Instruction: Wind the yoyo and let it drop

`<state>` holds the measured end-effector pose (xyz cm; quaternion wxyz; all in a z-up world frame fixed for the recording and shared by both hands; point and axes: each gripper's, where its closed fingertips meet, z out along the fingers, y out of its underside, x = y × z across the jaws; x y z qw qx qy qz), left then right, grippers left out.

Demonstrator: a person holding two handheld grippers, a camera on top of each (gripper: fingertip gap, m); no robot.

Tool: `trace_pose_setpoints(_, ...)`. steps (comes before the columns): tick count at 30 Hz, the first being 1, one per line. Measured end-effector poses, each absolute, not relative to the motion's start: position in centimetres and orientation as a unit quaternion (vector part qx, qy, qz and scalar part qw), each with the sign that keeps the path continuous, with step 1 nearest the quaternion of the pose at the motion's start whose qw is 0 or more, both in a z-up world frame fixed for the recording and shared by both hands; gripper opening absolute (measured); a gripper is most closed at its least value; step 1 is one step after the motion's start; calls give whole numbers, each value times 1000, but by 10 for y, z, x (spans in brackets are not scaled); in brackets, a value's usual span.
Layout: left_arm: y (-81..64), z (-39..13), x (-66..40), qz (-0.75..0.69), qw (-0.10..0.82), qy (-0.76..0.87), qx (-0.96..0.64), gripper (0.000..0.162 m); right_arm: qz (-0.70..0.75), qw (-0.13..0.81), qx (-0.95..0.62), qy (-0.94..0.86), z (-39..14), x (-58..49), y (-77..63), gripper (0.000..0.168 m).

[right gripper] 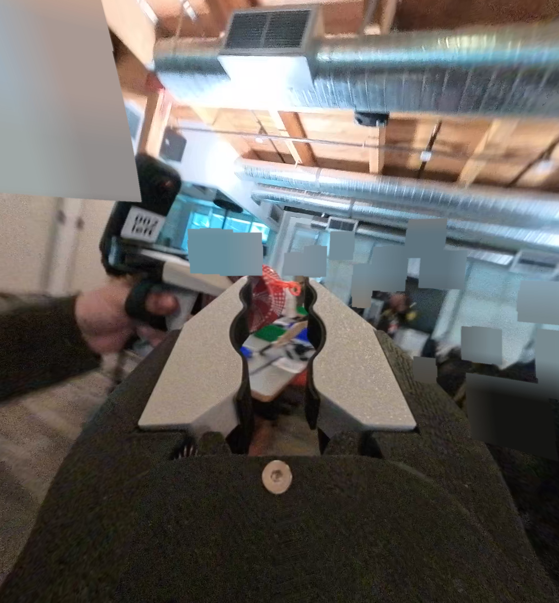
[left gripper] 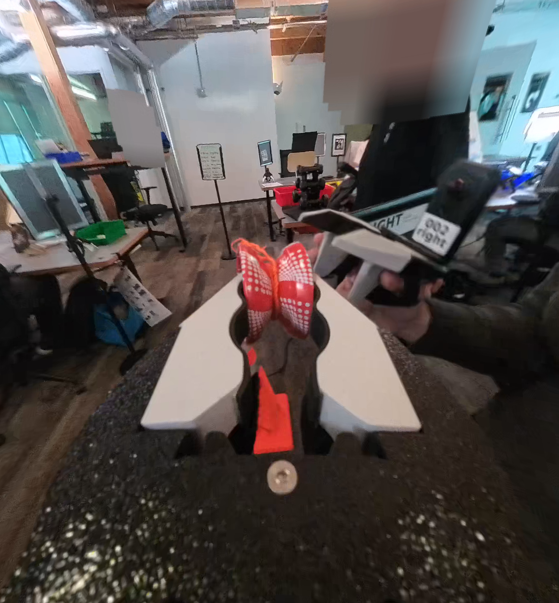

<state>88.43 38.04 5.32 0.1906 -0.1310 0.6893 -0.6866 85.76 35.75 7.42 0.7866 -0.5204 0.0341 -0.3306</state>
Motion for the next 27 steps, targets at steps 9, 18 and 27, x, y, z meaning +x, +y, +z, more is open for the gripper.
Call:
trace_pose_setpoints(9,376,48,881,-611,340,712,-68,32,75,777,-588,215,68,892,381,28)
trace_pose_setpoints(18,375,34,893,-565,366,737,-71,31,103,768,-586,238,63,901,387,12)
trace_pose_setpoints(27,378,22,906,-524,392,752,-76,32,142,777,-557,258,52,914,387,0)
